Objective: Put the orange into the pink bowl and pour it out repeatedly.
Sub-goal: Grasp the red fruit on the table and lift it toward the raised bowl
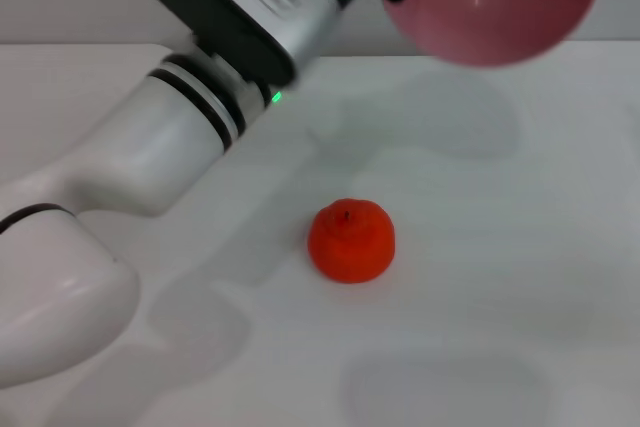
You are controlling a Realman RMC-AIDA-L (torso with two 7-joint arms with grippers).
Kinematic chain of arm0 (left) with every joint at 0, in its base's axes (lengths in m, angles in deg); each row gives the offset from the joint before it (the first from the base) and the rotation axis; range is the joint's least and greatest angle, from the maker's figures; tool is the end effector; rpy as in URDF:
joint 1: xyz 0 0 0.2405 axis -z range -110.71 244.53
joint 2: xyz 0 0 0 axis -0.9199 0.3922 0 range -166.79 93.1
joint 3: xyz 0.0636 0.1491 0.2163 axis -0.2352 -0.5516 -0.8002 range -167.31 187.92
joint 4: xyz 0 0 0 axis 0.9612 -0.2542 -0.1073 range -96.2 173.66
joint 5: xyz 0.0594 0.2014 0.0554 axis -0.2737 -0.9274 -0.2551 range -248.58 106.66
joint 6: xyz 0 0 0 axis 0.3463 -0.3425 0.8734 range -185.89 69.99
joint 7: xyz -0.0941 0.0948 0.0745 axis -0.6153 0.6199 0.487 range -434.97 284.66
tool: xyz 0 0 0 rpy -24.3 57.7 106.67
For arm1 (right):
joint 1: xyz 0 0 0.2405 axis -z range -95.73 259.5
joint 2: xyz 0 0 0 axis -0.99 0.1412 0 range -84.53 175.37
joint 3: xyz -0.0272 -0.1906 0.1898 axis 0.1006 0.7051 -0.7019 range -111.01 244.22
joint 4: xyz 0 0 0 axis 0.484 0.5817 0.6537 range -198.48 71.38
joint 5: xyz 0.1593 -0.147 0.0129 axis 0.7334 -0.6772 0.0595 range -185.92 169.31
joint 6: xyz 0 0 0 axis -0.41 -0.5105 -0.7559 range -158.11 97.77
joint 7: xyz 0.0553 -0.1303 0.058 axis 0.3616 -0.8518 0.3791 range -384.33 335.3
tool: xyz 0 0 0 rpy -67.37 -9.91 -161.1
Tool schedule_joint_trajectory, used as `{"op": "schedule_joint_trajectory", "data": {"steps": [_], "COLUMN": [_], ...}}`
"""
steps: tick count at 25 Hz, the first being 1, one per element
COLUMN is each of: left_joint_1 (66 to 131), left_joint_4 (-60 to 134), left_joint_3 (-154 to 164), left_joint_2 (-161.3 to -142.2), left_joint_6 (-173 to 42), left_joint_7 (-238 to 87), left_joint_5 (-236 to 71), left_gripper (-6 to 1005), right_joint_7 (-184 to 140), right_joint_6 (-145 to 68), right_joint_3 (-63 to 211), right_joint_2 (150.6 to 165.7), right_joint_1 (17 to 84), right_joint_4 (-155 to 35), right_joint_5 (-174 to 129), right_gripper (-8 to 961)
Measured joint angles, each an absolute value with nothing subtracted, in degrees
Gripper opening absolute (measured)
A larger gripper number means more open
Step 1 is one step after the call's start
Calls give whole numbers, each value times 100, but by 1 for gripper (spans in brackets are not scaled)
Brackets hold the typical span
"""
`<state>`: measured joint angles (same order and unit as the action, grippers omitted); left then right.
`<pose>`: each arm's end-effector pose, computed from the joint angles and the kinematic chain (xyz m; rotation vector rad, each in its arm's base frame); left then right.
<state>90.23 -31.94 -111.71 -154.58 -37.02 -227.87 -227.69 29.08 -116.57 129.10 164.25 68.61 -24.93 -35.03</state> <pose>-0.0810 0.3763 -0.0697 -1.9919 0.1827 -0.6823 0.2764 0.3239 0.1128 -1.5285 0.2630 1.4836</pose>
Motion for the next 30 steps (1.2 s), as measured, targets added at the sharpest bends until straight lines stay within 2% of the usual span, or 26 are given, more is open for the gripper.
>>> {"op": "schedule_joint_trajectory", "data": {"steps": [2,7,12,19,27,30], "left_joint_1": [9030,9136,9304,10377,12044,12115], "left_joint_4": [-3214,-3865,-4062,-4120,-2413,-2322], "left_joint_3": [-11175,-10971,-10637,-8708,-5602,-5270], "left_joint_2": [-15461,-15468,-15489,-15496,-15410,-15380], "left_joint_6": [-3808,-5813,-6818,-10016,-12830,-12997], "left_joint_7": [-22584,-20897,-20863,-20918,-20920,-20940], "left_joint_5": [-22833,-22990,-22889,-21532,-21904,-22121], "left_gripper": [43,43,43,43,43,43], "right_joint_7": [2908,2906,2908,2918,3010,3486], "right_joint_6": [-11657,-11657,-11656,-11619,-11102,-10179], "right_joint_3": [12908,12886,12862,12854,12860,12855], "right_joint_2": [16421,16416,16415,16410,16374,16284], "right_joint_1": [6852,6850,6830,6717,6669,6670], "right_joint_4": [-2496,-2497,-2540,-2651,-2646,-2398], "right_joint_5": [-3502,-3502,-3502,-3502,-3737,-4301], "right_gripper": [456,456,456,457,457,457]}}
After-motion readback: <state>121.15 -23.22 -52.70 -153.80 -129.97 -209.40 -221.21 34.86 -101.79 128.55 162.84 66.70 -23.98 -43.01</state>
